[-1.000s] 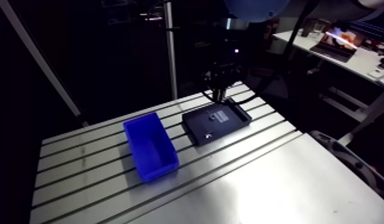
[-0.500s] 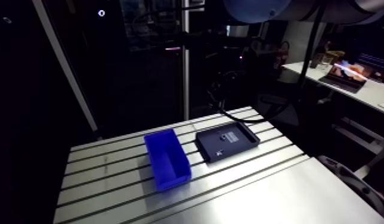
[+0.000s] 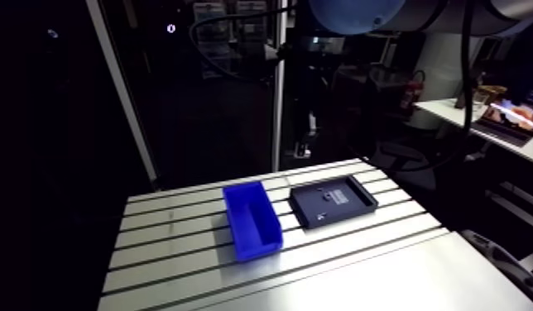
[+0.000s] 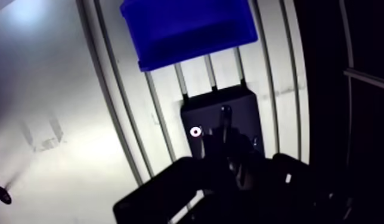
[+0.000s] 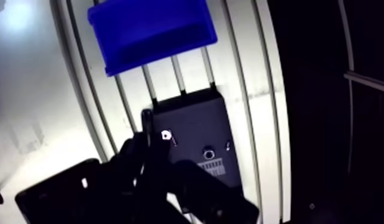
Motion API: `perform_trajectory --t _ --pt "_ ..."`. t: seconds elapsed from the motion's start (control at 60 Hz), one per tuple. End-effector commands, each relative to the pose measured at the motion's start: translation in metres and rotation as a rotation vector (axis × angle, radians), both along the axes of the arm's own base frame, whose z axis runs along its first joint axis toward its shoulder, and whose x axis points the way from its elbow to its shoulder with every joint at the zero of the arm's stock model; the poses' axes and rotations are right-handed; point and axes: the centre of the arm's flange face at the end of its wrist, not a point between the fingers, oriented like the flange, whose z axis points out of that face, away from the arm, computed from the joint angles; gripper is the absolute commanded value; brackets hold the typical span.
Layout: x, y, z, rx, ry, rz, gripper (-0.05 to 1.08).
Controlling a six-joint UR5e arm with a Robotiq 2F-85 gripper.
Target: Pick up the M10 bolt from the tray and put it into the blue bin.
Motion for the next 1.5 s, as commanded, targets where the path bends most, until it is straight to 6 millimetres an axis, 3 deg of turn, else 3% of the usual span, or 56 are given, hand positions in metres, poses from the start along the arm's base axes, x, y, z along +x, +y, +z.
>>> perform_trajectory --t 0.017,0.483,0.583,1.067,1.5 --pt "-0.016 -0.003 -0.031 -0.013 -0.042 0.108 1.07" --pt "-0.02 -0.061 -0.04 0.013 -0.067 0.231 1.07" --pt "-0.022 -0.076 -0.055 0.03 -0.098 0.26 1.06" --pt "-0.031 -0.108 -0.101 0.037 -0.125 0.302 1.05" --pt "-0.037 -0.117 -0.146 0.054 -0.168 0.282 1.05"
